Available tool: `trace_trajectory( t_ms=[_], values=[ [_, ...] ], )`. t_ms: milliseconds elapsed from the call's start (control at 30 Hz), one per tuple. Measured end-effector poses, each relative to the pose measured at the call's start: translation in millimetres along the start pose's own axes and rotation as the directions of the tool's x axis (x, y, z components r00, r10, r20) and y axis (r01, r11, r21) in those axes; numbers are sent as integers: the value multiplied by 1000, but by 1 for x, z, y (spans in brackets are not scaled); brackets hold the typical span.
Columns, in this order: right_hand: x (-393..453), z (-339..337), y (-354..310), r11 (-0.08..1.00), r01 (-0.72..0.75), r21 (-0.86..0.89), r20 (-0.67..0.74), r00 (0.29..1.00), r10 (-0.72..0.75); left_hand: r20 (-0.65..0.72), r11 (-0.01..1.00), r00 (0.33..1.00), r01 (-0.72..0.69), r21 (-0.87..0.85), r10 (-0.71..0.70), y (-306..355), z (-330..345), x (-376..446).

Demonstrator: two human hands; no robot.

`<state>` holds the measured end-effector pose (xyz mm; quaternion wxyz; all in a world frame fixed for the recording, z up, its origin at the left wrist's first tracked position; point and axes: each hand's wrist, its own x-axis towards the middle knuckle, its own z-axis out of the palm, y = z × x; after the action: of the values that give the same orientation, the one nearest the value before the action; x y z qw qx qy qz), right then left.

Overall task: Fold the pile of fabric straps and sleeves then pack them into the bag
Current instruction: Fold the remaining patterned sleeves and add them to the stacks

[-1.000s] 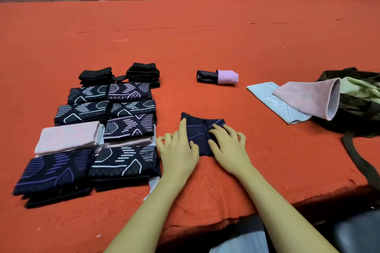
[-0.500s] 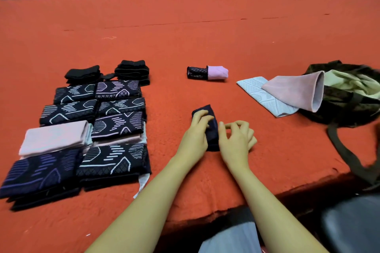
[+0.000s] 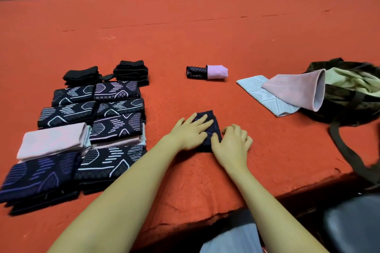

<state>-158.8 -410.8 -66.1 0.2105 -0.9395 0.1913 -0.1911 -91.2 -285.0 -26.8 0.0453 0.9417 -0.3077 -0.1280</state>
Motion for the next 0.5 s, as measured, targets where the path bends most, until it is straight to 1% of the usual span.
trace_trajectory(
  t_ms=[67,133,200,267,333,433,500],
  values=[
    [1,1,1,999,34,36,29,999,-35,-46,1000,999,-3,27,4,-2,-3,2],
    [2,0,1,991,47,124,24,998,-50,-171,1000,985,-24,9,25,-1,-6,2],
    [1,-3,-1,970,85,226,-22,996,-82,-319,996,945,-86,-19,76,-3,-8,-2],
    [-2,-7,-8,916,138,376,-71,990,-120,-402,990,906,-138,14,132,-7,-13,-10],
    [-4,-14,-19,849,223,479,-130,974,-183,-444,988,882,-138,75,157,-16,-20,-21],
    [-6,-25,-41,791,356,498,-224,934,-280,-535,973,814,-168,158,228,-32,-39,-41],
    [-8,-32,-59,762,436,479,-273,899,-342,-604,954,743,-169,247,288,-45,-51,-57]
  ],
)
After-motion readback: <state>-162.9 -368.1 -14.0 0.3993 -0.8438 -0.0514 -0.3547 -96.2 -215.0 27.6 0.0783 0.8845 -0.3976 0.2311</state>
